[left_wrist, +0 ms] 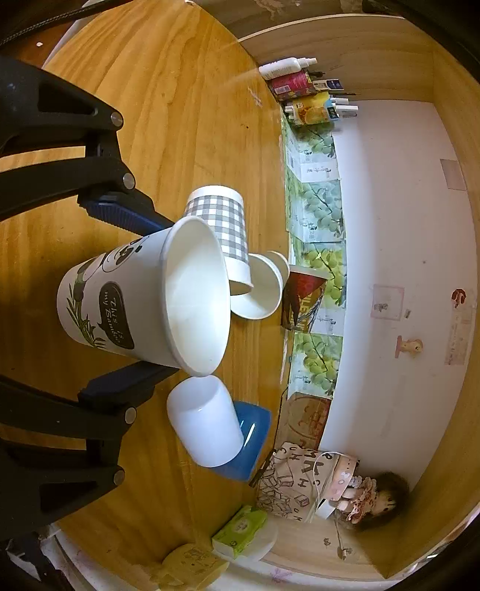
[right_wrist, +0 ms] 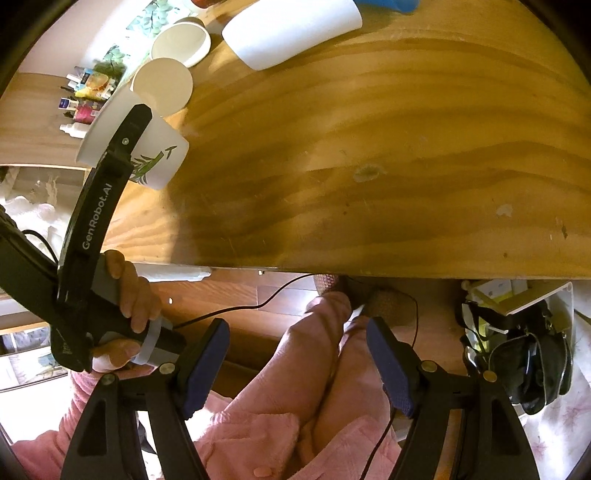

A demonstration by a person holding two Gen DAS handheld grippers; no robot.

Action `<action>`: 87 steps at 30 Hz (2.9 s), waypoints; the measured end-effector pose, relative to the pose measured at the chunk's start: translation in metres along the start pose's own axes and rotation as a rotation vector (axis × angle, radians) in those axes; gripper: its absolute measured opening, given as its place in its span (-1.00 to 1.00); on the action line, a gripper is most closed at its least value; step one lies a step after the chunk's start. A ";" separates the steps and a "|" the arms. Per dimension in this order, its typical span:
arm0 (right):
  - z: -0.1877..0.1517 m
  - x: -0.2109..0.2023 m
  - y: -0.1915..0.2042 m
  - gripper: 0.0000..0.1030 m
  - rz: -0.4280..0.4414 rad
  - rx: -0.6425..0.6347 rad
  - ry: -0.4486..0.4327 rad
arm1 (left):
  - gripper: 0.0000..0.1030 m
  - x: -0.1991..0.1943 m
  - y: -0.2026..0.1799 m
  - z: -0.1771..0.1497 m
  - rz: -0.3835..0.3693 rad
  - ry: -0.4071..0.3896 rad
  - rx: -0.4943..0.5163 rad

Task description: Flip cup upright

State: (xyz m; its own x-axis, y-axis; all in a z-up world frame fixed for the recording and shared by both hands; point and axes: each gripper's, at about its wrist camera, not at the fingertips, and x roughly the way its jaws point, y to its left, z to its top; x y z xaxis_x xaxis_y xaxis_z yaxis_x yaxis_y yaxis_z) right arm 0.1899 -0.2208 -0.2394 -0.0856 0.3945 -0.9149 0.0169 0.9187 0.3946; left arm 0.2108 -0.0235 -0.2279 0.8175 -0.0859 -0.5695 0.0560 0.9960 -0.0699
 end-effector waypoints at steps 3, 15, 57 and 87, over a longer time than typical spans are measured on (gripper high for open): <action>-0.001 0.000 -0.001 0.49 -0.003 -0.002 0.003 | 0.35 0.000 -0.001 -0.002 -0.007 0.007 0.006; -0.005 0.003 -0.011 0.49 -0.019 0.016 0.016 | 0.35 -0.004 -0.008 -0.011 -0.036 0.067 0.052; -0.082 -0.118 0.121 0.57 -0.110 -0.220 -0.676 | 0.71 -0.143 0.039 0.061 -0.045 0.409 -0.072; -0.175 -0.174 0.161 0.57 -0.203 -0.194 -1.141 | 0.98 -0.241 0.052 0.101 0.118 -0.121 -0.049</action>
State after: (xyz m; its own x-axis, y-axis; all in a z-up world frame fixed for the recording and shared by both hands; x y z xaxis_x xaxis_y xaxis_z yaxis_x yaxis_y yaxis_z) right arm 0.0329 -0.1450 -0.0019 0.8747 0.1195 -0.4698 -0.0549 0.9873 0.1489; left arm 0.0741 0.0518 -0.0118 0.8802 0.0383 -0.4731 -0.0700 0.9963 -0.0496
